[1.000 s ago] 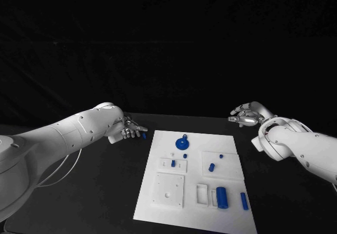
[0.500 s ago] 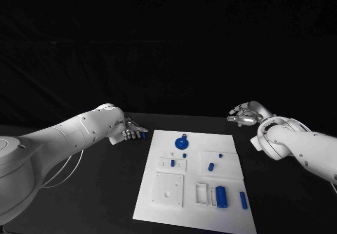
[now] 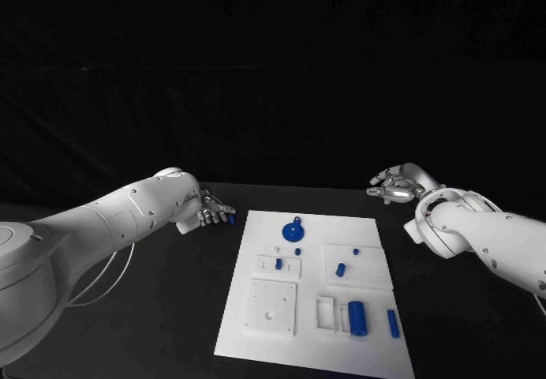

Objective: Assemble the parts on the task board

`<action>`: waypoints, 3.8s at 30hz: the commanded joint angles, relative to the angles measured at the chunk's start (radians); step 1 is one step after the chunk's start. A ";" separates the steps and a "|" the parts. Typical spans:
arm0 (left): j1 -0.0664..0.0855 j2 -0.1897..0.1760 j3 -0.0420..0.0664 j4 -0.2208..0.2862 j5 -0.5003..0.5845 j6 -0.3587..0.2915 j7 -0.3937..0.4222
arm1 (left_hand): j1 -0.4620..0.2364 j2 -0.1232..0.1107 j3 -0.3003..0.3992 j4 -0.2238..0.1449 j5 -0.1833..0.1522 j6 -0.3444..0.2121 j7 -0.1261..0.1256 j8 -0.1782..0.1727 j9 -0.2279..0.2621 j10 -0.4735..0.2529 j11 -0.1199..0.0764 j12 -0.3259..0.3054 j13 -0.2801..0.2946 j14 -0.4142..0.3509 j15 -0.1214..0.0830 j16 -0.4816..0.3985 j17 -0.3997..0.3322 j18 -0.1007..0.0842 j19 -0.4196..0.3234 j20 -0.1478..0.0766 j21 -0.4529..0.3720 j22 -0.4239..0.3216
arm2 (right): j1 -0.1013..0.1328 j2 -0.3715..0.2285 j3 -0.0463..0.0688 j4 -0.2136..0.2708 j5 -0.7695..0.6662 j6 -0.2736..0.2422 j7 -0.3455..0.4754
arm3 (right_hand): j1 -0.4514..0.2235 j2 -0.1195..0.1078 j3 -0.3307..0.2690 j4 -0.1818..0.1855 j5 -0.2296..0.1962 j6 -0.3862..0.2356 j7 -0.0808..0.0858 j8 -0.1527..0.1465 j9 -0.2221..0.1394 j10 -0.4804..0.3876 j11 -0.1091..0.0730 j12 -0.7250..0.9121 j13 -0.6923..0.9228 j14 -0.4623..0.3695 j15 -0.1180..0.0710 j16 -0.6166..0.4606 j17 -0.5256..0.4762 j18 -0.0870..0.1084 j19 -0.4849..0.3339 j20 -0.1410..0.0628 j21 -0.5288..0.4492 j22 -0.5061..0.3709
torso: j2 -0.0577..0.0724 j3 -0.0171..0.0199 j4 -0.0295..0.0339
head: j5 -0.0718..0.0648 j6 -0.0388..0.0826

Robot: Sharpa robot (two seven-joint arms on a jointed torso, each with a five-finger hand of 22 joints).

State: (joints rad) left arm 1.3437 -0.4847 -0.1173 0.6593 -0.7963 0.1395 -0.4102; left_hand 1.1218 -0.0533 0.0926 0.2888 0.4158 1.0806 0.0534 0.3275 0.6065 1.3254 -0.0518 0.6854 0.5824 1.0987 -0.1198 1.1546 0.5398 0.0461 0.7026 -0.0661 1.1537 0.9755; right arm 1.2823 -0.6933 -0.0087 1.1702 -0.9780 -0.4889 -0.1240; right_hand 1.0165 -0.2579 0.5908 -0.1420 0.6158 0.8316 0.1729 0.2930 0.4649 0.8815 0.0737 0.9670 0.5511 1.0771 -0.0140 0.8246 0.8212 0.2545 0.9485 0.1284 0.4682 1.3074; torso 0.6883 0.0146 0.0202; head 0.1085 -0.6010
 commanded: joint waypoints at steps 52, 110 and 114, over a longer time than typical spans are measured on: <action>-0.017 0.038 0.001 -0.076 0.029 0.047 0.004 | -0.023 0.003 -0.012 0.002 0.010 0.037 -0.015 0.019 0.016 0.022 -0.018 0.043 0.022 0.015 -0.014 0.042 0.017 0.004 0.021 -0.157 0.010 0.021 | 0.000 -0.005 0.001 0.014 -0.006 0.006 0.013 | -0.004 0.011 0.000 -0.004 0.016 0.001 0.009 -0.001 -0.001 -0.006 0.002 0.008 -0.004 -0.007 0.001 -0.003 0.000 0.007 0.001 0.004 -0.003 0.024 | 0.000 -0.0006 0.0003 | -0.013 -0.012; -0.017 0.056 0.002 -0.090 0.033 0.054 0.014 | -0.044 0.005 -0.006 0.002 -0.061 0.037 -0.016 0.019 0.019 0.023 -0.018 0.049 0.022 0.016 -0.018 0.047 0.016 0.005 0.026 -0.162 0.007 0.026 | 0.000 -0.006 0.001 0.019 -0.006 0.006 0.012 | -0.002 0.012 0.000 -0.007 0.018 0.000 0.009 -0.001 -0.001 -0.007 0.002 0.010 -0.008 -0.007 0.001 -0.003 -0.001 0.007 0.001 0.003 -0.003 0.024 | 0.001 -0.0007 0.0001 | 0.154 0.041; -0.017 0.058 0.002 -0.095 0.033 0.059 0.013 | -0.041 0.010 -0.004 0.001 -0.064 0.037 -0.016 0.019 0.019 0.023 -0.018 0.050 0.022 0.016 -0.018 0.047 0.016 0.005 0.027 -0.162 0.007 0.026 | 0.000 -0.007 0.001 0.020 -0.007 0.006 0.012 | -0.002 0.012 0.000 -0.007 0.018 0.000 0.009 -0.001 -0.001 -0.007 0.002 0.010 -0.008 -0.007 0.001 -0.003 -0.001 0.007 0.001 0.003 -0.003 0.024 | 0.001 -0.0005 -0.0011 | 0.153 0.040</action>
State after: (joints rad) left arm 1.3264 -0.4289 -0.1162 0.5657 -0.7702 0.1834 -0.4063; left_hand 1.0854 -0.0514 0.0864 0.2895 0.3552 1.1110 0.0370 0.3419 0.6247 1.3417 -0.0681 0.7319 0.6041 1.1113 -0.1320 1.1973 0.5557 0.0461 0.7240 -0.0733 1.1577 1.0001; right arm 1.2824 -0.6994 -0.0085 1.1880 -0.9782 -0.4890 -0.1209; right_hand 1.0125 -0.2539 0.5908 -0.1420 0.6275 0.8332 0.1747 0.2930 0.4650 0.8831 0.0753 0.9708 0.5450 1.0771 -0.0139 0.8246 0.8212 0.2544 0.9485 0.1284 0.4682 1.3073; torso 0.6888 0.0140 0.0202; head 0.2625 -0.5602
